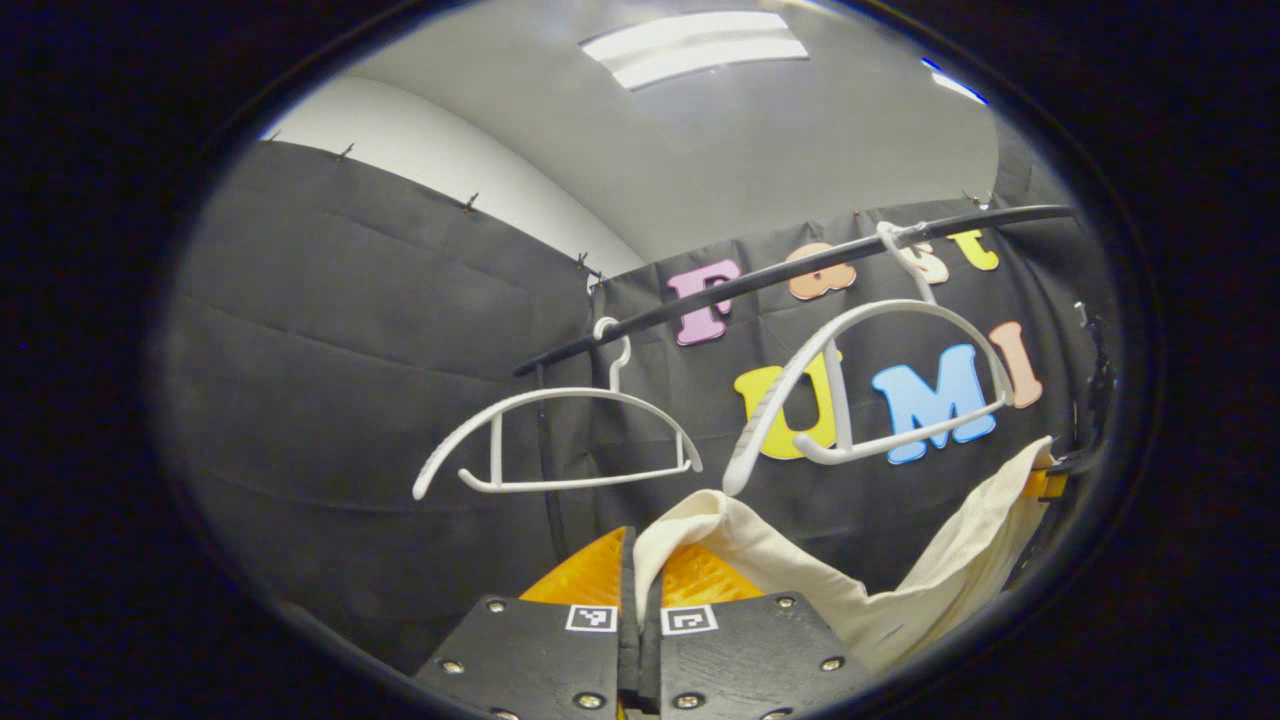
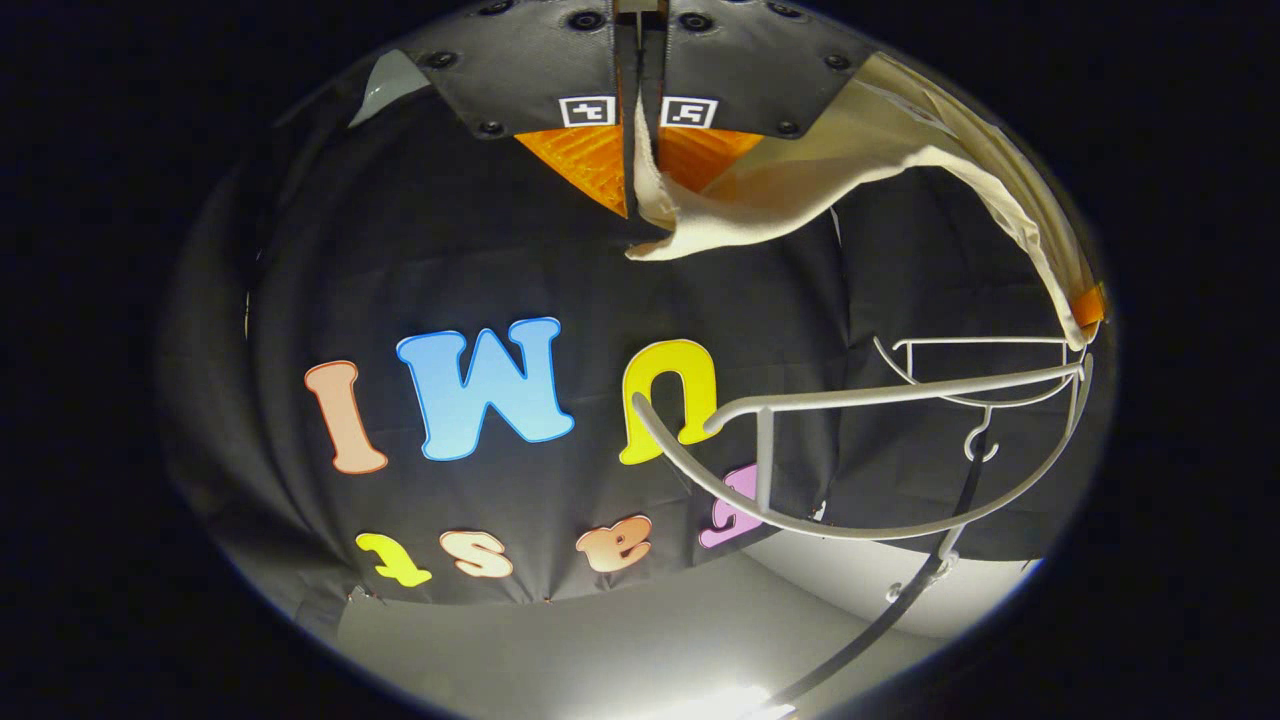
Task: Grasp the clothes on the hanger with both hands and then place them into the laundry hamper below.
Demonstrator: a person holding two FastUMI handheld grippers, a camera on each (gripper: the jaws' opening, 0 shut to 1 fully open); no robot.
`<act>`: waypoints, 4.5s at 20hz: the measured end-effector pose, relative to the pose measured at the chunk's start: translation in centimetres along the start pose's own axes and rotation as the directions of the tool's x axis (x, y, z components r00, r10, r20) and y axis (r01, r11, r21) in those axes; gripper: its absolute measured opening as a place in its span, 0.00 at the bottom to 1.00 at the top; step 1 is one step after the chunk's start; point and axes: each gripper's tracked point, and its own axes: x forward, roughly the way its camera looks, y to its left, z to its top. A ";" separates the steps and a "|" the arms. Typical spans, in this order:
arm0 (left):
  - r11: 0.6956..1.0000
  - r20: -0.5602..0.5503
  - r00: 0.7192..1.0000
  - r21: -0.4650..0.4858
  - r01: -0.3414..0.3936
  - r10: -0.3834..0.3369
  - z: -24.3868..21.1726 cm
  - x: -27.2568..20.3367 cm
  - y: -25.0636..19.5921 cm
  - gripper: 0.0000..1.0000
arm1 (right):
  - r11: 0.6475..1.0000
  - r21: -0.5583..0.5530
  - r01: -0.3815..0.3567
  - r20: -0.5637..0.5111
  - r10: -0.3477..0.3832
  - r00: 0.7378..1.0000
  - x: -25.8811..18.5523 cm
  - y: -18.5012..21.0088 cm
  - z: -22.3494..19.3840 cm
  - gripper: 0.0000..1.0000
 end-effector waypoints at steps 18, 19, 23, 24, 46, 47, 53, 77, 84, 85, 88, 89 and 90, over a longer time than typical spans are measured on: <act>0.954 -0.005 0.972 -0.194 0.228 -0.234 -0.4 -6.5 -6.7 0.00 | 0.989 0.047 -0.138 -0.029 0.140 0.990 -10.0 13.4 -1.4 0.02; 0.951 -0.015 0.971 -0.207 0.231 -0.239 -1.1 -6.7 -6.8 0.00 | 0.989 0.051 -0.140 -0.038 0.142 0.989 -10.3 13.8 -2.0 0.02; 0.940 -0.069 0.960 -0.232 0.250 -0.273 -5.1 -8.0 -7.5 0.01 | 0.989 0.069 -0.130 -0.098 0.136 0.986 -11.5 14.8 -6.2 0.02; 0.938 -0.082 0.955 -0.233 0.259 -0.284 -6.2 -8.3 -7.9 0.01 | 0.990 0.068 -0.124 -0.113 0.131 0.985 -11.8 14.8 -7.4 0.02; 0.933 -0.508 0.783 -0.182 0.312 -0.360 -30.5 -18.9 -8.9 0.01 | 0.998 -0.021 0.060 -0.484 -0.062 0.873 -17.7 10.3 -32.5 0.04; 0.931 -0.532 0.765 -0.182 0.317 -0.364 -31.4 -19.4 -8.9 0.01 | 0.997 -0.026 0.066 -0.499 -0.070 0.864 -17.9 10.1 -33.0 0.04; 0.926 -0.648 0.672 -0.155 0.344 -0.358 -35.9 -21.7 -8.5 0.02 | 0.995 -0.041 0.086 -0.578 -0.094 0.811 -19.8 9.7 -34.8 0.10; 0.894 -0.489 0.760 -0.106 0.435 -0.428 -16.4 -21.7 -4.6 0.91 | 0.973 -0.142 0.182 -0.292 -0.217 0.931 -26.9 9.2 -14.1 0.99; 0.913 -0.313 0.857 -0.120 0.391 -0.408 -6.7 -23.1 -3.6 0.90 | 0.962 -0.148 0.230 -0.093 -0.245 0.965 -33.1 8.4 -3.8 0.95; 0.914 -0.294 0.865 -0.121 0.388 -0.406 -5.4 -23.5 -3.4 0.90 | 0.961 -0.143 0.237 -0.072 -0.249 0.966 -34.0 8.2 -2.6 0.98; 0.913 -0.227 0.885 -0.115 0.390 -0.407 -1.6 -25.6 -3.0 0.90 | 0.957 -0.134 0.257 -0.019 -0.262 0.965 -36.7 8.0 0.4 0.97; 0.914 -0.207 0.891 -0.113 0.389 -0.405 -0.2 -26.3 -2.7 0.90 | 0.955 -0.136 0.263 -0.006 -0.267 0.964 -37.6 7.9 1.1 0.95; 0.915 -0.189 0.895 -0.114 0.388 -0.404 0.8 -27.3 -2.5 0.90 | 0.953 -0.137 0.271 0.009 -0.272 0.962 -38.5 7.7 1.7 0.95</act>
